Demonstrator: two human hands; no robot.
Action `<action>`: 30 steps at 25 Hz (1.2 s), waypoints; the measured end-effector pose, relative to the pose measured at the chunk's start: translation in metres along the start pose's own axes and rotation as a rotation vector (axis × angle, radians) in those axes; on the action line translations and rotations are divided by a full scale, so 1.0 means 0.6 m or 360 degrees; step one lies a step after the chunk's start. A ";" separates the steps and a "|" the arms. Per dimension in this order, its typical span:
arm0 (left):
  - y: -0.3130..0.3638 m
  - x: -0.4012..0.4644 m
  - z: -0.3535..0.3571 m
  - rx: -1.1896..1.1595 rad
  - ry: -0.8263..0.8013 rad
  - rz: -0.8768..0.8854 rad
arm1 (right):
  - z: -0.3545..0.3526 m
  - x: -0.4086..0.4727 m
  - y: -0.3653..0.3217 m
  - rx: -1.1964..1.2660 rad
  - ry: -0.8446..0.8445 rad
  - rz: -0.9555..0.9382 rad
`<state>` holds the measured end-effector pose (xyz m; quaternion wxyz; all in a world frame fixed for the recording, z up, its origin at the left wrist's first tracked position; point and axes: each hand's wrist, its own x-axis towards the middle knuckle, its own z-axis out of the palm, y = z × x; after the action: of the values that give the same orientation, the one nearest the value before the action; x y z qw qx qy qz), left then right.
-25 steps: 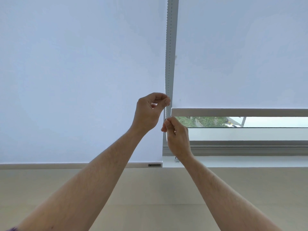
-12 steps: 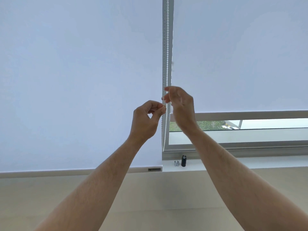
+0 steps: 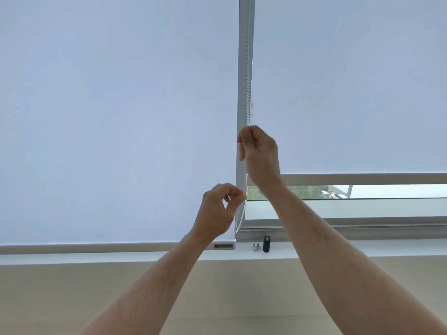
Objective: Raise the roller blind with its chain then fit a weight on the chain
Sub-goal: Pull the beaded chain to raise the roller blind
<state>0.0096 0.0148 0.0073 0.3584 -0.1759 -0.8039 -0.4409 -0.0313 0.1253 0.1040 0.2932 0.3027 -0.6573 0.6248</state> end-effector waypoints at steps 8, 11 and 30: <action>0.032 0.054 -0.042 -0.0298 0.0076 -0.0083 | -0.006 -0.051 0.037 -0.0038 0.0030 0.0045; 0.068 0.098 -0.047 -0.0295 0.0157 -0.0045 | -0.001 -0.075 0.052 -0.0063 -0.0012 0.0085; 0.065 0.130 -0.039 -0.0467 0.0157 -0.0014 | -0.011 -0.007 0.034 0.0116 0.0084 -0.0001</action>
<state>-0.0102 0.0139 0.0956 0.3659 -0.2011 -0.7130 -0.5633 -0.0443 0.1328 0.0880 0.2996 0.2968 -0.6260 0.6560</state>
